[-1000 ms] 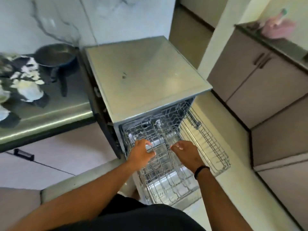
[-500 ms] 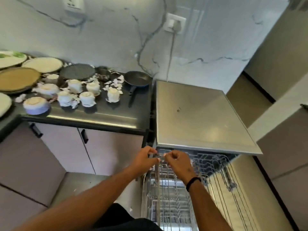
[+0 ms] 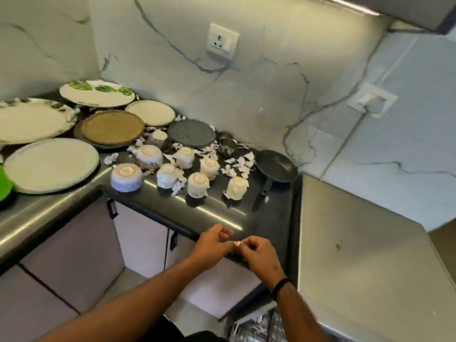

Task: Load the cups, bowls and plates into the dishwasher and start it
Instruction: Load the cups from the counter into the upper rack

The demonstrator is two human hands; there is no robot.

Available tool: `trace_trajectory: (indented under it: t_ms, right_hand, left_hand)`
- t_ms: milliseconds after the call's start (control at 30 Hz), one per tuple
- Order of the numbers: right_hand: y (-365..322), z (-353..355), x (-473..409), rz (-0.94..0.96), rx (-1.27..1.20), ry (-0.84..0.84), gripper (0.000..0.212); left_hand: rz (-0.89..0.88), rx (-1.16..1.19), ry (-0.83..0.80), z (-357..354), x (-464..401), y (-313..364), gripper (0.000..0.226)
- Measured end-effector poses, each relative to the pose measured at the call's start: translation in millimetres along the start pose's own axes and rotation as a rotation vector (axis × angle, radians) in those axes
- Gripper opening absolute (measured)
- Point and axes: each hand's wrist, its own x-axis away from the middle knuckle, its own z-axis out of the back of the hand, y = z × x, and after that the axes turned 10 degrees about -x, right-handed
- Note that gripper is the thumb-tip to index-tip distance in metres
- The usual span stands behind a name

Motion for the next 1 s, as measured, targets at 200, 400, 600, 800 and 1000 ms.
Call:
trace_trajectory:
  t_ms: [200, 400, 600, 800, 1000]
  right_hand:
    - [-49.2, -36.3, -88.6, 0.086, -0.013, 0.031, 0.014]
    - [-41.6, -39.4, -115.5, 0.037, 0.001, 0.064, 0.008]
    - [-34.7, -25.3, -145.7, 0.029, 0.011, 0.125, 0.019]
    - [-38.4, -17.2, -174.0, 0.041, -0.031, 0.221, 0.044]
    - [-28.7, -5.4, -185.5, -0.015, -0.078, 0.139, 0.051]
  left_hand:
    - [0.014, 0.063, 0.067, 65.5, -85.1, 4.1, 0.017]
    - [0.032, 0.108, 0.040, 68.6, -132.0, 7.2, 0.015]
    - [-0.098, -0.037, 0.103, 52.8, -155.0, 20.4, 0.027]
    - [-0.285, -0.352, 0.180, 48.9, -181.9, 32.1, 0.048]
    - [-0.261, -0.504, -0.004, 39.7, -219.0, 40.6, 0.063]
